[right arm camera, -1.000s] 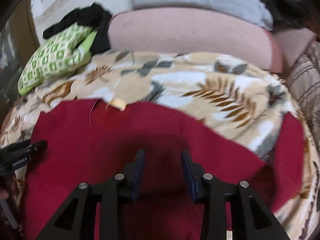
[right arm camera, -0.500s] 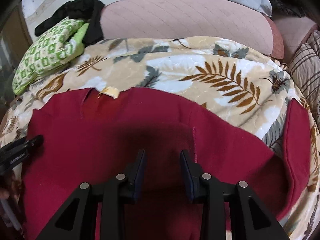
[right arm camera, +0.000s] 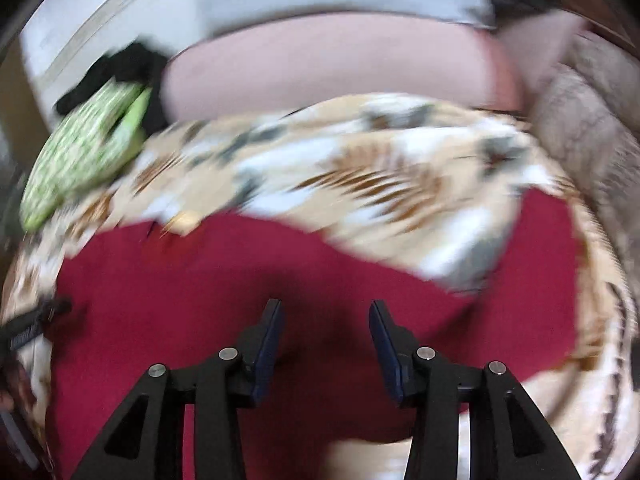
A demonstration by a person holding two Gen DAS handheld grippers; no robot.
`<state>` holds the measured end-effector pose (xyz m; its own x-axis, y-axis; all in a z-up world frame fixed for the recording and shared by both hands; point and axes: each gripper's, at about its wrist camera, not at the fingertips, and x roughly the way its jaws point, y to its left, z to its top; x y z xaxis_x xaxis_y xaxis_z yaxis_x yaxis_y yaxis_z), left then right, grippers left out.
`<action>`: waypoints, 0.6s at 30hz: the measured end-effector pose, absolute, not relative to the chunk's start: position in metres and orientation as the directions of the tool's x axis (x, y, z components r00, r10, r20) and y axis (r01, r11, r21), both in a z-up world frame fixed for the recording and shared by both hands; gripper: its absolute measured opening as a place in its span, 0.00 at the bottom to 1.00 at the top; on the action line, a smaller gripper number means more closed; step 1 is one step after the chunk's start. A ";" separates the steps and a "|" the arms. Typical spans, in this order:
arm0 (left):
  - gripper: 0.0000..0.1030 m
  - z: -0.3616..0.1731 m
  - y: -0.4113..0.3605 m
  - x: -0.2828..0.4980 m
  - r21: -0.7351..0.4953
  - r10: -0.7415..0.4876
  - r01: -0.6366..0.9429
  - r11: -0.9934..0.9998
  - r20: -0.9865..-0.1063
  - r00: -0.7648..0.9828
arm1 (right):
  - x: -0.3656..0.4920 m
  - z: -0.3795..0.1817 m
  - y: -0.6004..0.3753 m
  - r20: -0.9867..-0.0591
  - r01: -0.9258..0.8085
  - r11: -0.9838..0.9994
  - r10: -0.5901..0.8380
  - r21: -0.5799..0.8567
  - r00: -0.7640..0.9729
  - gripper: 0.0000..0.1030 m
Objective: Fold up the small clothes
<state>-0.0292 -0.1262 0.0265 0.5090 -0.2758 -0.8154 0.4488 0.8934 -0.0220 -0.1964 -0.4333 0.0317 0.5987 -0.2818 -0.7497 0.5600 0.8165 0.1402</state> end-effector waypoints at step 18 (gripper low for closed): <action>0.54 0.045 -0.117 -0.030 -0.086 -0.322 0.440 0.894 -0.806 0.497 | -0.208 -0.016 -0.615 -0.854 0.787 0.595 -0.312 0.165 0.416 0.09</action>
